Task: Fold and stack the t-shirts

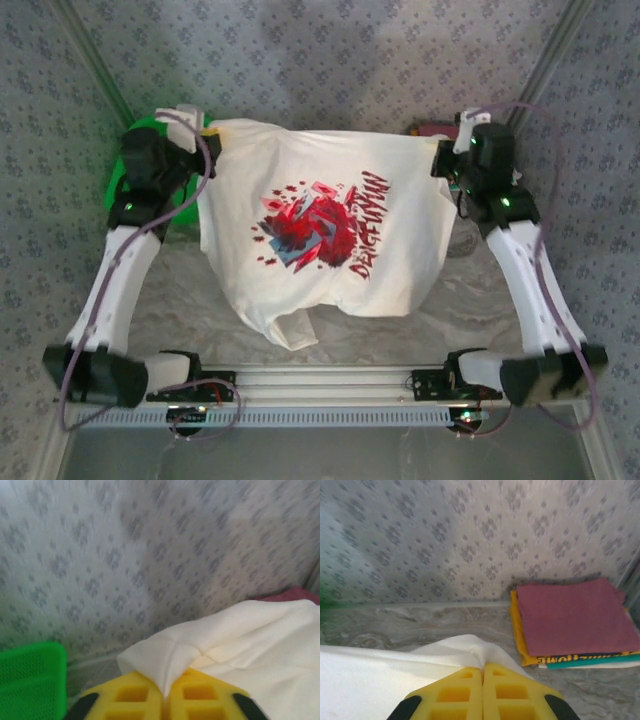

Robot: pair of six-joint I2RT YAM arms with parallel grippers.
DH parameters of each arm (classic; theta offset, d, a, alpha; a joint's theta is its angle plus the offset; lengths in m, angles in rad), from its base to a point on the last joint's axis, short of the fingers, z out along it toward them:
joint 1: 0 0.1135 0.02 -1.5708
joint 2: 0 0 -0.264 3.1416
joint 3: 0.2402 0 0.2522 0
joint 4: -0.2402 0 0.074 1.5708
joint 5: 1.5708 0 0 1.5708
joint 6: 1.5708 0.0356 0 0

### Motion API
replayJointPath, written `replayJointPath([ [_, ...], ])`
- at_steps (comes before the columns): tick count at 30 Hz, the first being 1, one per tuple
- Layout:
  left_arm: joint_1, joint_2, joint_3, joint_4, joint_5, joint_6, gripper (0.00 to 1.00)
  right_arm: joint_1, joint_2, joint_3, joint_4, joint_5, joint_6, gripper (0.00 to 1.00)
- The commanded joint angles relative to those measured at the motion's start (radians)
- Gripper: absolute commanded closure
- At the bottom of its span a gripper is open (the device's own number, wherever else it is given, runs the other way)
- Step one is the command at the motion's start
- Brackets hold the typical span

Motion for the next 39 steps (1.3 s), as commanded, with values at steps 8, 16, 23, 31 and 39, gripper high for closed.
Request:
replayJointPath([
  [8,0.016,-0.010,-0.244,0.143,-0.080,-0.088,0.27,-0.067,0.091,-0.105,0.093,-0.117,0.092,0.15],
  [16,-0.090,-0.010,-0.485,0.048,-0.061,-0.163,0.36,-0.031,0.064,-0.388,0.075,-0.177,0.146,0.18],
  [23,-0.094,0.352,-0.229,0.092,0.011,-0.183,0.55,-0.006,0.352,-0.284,0.077,-0.145,0.178,0.57],
  [31,-0.094,0.785,0.247,-0.144,0.047,-0.273,0.68,0.002,0.601,-0.113,0.064,-0.079,0.234,0.82],
  [39,-0.096,0.911,0.330,-0.244,-0.006,-0.348,0.69,0.034,0.709,-0.030,0.042,-0.076,0.250,0.84],
])
